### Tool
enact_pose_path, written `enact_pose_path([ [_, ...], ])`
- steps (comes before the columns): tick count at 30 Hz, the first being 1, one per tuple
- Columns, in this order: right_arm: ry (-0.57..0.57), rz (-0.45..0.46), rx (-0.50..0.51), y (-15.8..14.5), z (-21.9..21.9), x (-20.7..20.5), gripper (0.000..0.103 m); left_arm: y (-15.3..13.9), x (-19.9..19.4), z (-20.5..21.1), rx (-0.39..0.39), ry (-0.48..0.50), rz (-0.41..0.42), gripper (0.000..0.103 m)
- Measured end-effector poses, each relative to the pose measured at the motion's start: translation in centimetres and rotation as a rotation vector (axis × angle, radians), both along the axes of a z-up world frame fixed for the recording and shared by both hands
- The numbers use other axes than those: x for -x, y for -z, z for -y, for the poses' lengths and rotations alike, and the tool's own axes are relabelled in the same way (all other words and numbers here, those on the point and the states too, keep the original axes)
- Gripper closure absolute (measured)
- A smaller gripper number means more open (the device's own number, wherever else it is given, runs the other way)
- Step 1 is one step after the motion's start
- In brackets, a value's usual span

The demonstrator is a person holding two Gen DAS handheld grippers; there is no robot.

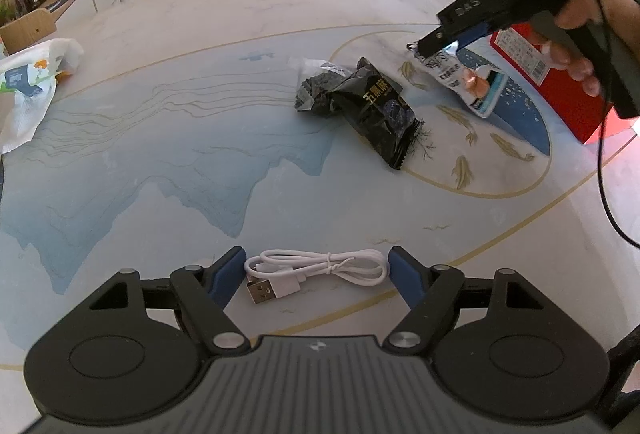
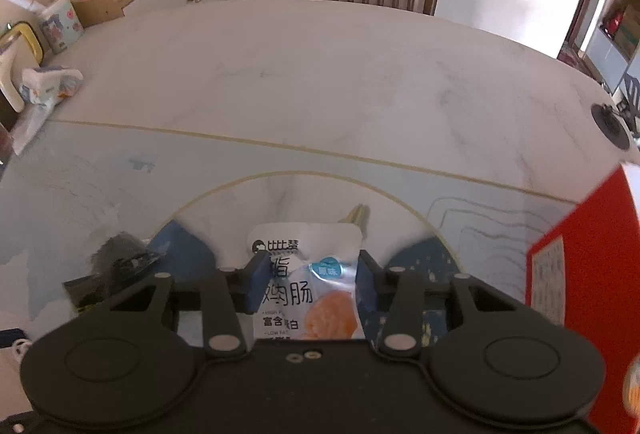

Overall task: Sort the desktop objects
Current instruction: 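Grasp the white sausage pack with the right tool while the left tool grasps the white USB cable, then carry the sausage pack and USB cable up and over the shoebox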

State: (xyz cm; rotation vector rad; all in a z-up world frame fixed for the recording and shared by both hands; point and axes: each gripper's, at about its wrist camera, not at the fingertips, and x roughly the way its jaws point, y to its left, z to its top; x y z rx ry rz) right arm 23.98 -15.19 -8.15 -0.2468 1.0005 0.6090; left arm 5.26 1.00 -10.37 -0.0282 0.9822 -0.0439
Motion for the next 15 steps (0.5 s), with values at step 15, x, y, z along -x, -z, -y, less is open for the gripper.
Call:
enact_pose_path([
  [15, 0.071, -0.003, -0.065, -4.3, 4.0, 5.8, 0.059, -1.8, 0.5, 0.7, 0.019, 0.051, 0.036, 0.026],
])
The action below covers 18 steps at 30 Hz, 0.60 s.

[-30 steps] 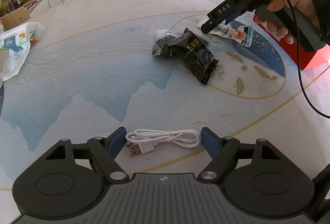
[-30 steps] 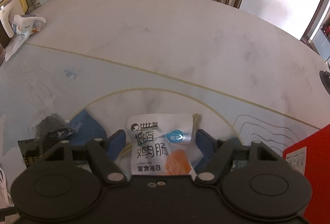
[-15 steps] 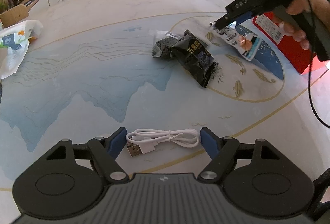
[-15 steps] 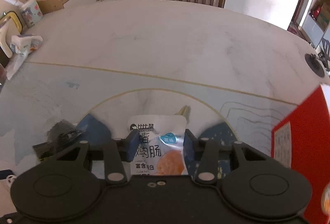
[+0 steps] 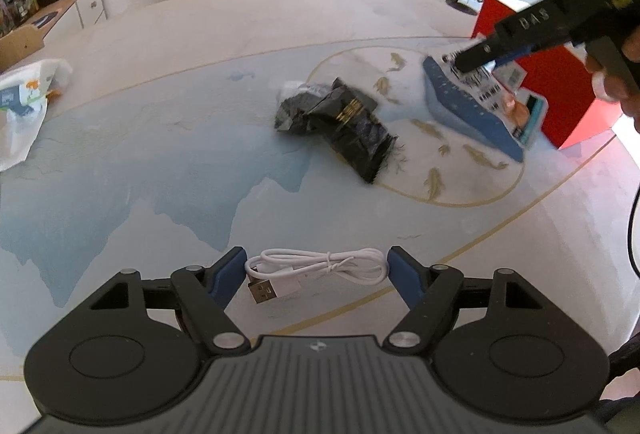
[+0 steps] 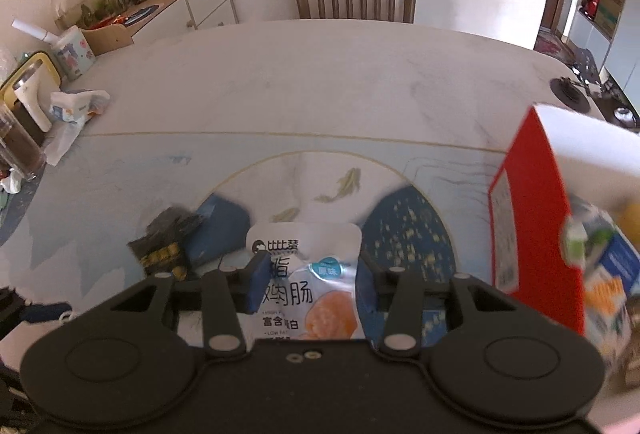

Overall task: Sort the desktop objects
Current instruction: 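Carry the sausage pack and USB cable up and over the shoebox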

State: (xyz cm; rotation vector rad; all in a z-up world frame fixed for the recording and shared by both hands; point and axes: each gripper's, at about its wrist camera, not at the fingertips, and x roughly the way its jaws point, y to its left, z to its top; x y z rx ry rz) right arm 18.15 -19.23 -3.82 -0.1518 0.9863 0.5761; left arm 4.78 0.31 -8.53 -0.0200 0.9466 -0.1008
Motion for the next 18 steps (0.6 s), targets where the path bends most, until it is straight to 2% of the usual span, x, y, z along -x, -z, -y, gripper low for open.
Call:
enact_pose_path([
  [18, 0.126, -0.026, -0.066, -2.2, 6.5, 5.8, 0.059, -3.5, -0.5, 4.8, 0.007, 0.163, 0.063, 0.026],
])
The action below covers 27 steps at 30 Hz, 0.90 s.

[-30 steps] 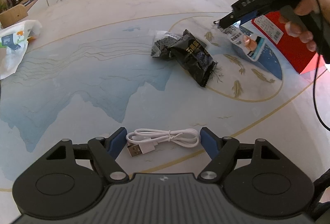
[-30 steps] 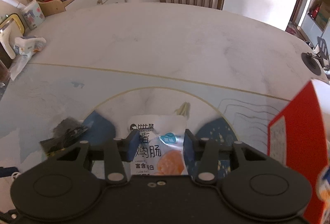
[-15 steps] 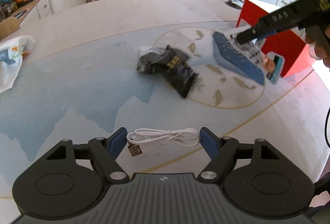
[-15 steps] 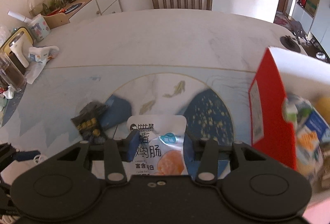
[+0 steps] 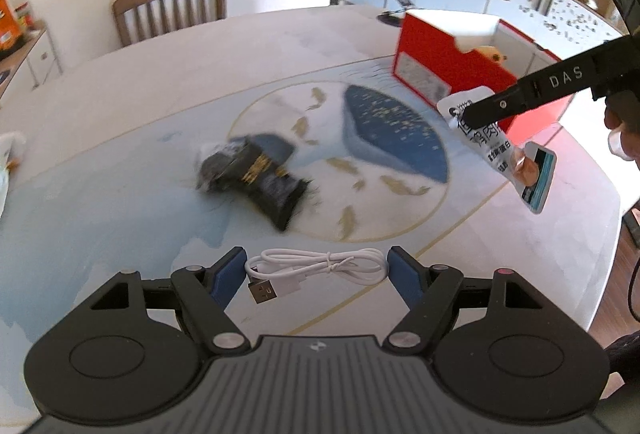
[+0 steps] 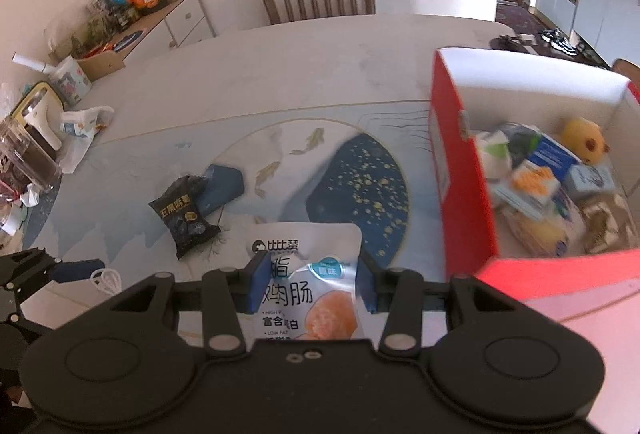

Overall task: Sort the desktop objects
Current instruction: 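Carry the sausage pack and USB cable up and over the shoebox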

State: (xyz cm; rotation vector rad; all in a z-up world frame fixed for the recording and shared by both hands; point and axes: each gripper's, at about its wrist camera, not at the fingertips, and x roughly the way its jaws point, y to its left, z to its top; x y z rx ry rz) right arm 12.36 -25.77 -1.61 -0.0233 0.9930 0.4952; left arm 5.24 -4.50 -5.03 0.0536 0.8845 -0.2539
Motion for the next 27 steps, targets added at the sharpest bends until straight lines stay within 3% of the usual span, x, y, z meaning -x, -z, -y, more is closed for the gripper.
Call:
enact_pose_path([
  [15, 0.096, 0.012, -0.055, -1.9, 5.7, 1.3, 0.059, -3.3, -3.1, 6.3, 0.003, 0.142, 0.058, 0.026],
  [27, 0.16, 0.061, -0.07, -3.7, 11.5, 0.1, 0.059, -5.3, -6.5, 12.3, 0.002, 0.22, 0.1, 0.026],
])
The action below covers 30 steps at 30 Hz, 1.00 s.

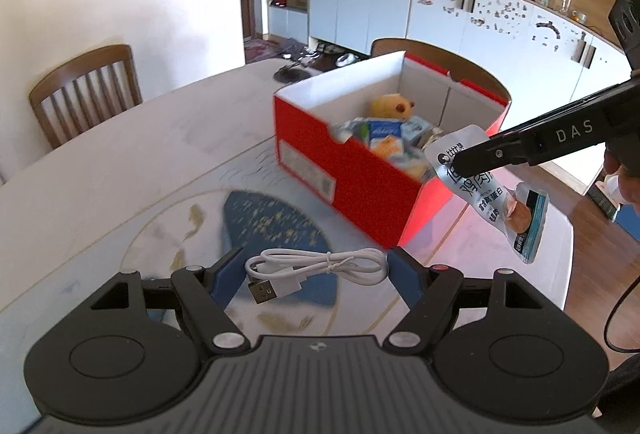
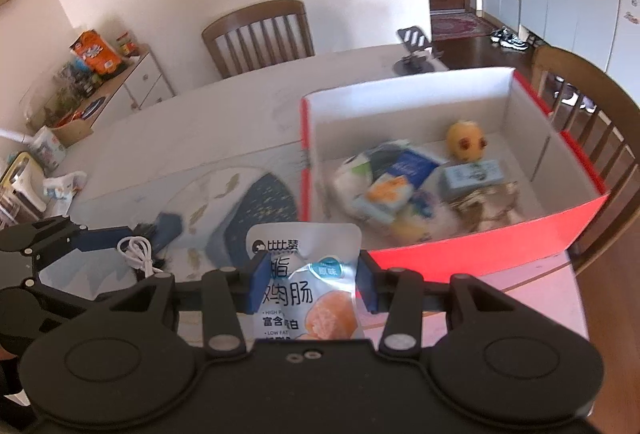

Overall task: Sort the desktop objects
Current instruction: 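Carry the sausage pack and USB cable up and over the shoebox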

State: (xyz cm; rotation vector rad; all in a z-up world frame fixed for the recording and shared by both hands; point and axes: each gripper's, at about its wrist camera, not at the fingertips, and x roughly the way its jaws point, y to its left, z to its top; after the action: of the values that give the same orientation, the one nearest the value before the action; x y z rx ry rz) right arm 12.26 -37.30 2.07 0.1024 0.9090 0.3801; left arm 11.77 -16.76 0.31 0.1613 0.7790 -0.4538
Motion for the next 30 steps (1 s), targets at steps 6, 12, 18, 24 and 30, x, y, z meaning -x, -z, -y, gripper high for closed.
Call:
enact_pose_path([
  [6, 0.013, 0.021, -0.002, -0.7, 2.6, -1.6, 0.059, -0.6, -1.4, 3.0, 0.021, 0.035, -0.01, 0.026],
  [12, 0.02, 0.043, -0.009, -1.3, 5.1, -3.3, 0.059, -1.8, -2.6, 5.8, 0.02, 0.059, 0.012, 0.026],
  [18, 0.039, 0.075, 0.001, -2.0, 7.2, -5.4, 0.059, -3.4, -4.1, 8.7, 0.002, 0.095, 0.052, 0.026],
  [24, 0.066, 0.092, 0.031, -1.9, 8.8, -7.4, 0.059, -4.3, -5.8, 11.0, -0.017, 0.129, 0.083, 0.026],
  [30, 0.099, 0.093, 0.047, -1.5, 10.3, -9.3, 0.059, -4.3, -7.7, 13.2, -0.03, 0.154, 0.08, 0.026],
])
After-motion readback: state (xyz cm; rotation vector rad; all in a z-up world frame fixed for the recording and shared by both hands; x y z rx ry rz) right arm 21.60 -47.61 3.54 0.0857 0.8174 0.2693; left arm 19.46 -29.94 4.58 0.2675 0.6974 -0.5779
